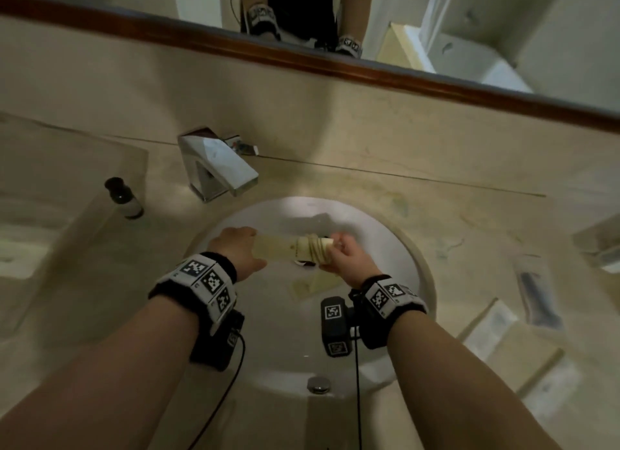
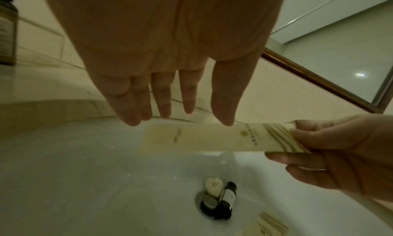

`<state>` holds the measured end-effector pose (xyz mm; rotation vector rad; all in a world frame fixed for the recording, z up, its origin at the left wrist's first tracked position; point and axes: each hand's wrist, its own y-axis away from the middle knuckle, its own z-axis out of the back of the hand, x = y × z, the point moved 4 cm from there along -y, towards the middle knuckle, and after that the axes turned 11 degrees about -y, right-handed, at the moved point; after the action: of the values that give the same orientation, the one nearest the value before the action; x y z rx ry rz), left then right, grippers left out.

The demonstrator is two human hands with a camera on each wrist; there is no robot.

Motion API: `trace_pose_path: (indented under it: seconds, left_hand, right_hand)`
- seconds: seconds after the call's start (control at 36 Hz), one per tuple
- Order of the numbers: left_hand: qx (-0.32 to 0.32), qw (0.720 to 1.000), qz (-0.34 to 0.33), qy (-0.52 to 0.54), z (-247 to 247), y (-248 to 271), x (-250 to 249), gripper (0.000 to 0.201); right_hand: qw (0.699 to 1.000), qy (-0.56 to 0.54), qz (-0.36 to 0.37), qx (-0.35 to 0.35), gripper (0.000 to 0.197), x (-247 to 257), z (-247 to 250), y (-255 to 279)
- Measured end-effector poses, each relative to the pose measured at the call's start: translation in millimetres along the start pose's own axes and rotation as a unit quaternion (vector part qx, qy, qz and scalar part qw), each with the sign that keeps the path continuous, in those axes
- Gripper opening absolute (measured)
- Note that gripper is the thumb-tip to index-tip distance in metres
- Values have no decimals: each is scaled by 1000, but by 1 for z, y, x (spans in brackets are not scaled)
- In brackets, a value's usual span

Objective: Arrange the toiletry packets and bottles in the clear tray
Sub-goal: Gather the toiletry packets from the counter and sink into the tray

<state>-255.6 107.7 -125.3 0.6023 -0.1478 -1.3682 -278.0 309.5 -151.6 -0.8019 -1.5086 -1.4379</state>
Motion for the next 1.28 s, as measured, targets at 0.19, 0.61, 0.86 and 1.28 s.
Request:
trace_pose_path:
  seconds: [0.19, 0.61, 0.86, 1.28]
  left_hand:
    - [-47, 970, 46, 235, 20, 4, 24, 66]
    - [-216, 901, 51, 372, 90, 59, 133, 41]
    - [-222, 858, 167, 432, 98, 101, 251, 46]
    - [-163, 899, 306, 267, 77, 138, 407, 44]
  right_hand:
    - [991, -117, 62, -4, 20, 29, -12, 19]
    - [991, 49, 120, 40, 17, 64, -128, 52]
    - [953, 225, 152, 136, 39, 66, -249, 69]
    - [856, 420, 169, 249, 32, 39, -419, 105]
